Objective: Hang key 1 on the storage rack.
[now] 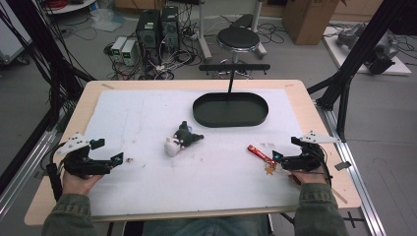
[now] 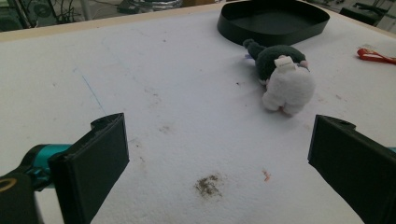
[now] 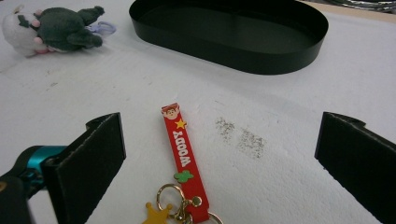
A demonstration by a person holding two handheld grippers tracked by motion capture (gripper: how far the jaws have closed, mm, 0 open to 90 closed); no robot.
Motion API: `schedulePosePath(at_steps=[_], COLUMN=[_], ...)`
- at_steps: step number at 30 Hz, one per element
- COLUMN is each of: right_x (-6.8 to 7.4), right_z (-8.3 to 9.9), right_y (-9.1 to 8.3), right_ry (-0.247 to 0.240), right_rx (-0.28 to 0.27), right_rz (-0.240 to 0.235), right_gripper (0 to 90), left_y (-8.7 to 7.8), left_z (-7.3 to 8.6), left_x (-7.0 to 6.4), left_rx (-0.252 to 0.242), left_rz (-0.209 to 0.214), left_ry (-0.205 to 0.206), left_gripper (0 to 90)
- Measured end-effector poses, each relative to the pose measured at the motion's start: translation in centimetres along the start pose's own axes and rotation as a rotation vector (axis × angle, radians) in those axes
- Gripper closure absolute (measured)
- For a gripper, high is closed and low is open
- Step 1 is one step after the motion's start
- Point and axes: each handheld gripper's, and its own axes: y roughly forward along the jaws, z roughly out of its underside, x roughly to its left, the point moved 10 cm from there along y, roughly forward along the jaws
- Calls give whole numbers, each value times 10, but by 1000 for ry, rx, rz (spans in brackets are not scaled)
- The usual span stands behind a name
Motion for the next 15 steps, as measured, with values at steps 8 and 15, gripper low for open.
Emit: schedulePosePath(at_steps=[8, 15], right_x=[-1, -2], right_z=[1, 0], right_y=[0, 0], right_ry=[0, -1], right_rx=[6, 0], right_rz=[3, 8], right_gripper=[10, 10], left_y=[1, 0], left_z=[0, 1], left_x=[0, 2], left_rx=[-1, 3], left_rz=[-2, -7], left_ry=[1, 4], left_gripper=[54, 54])
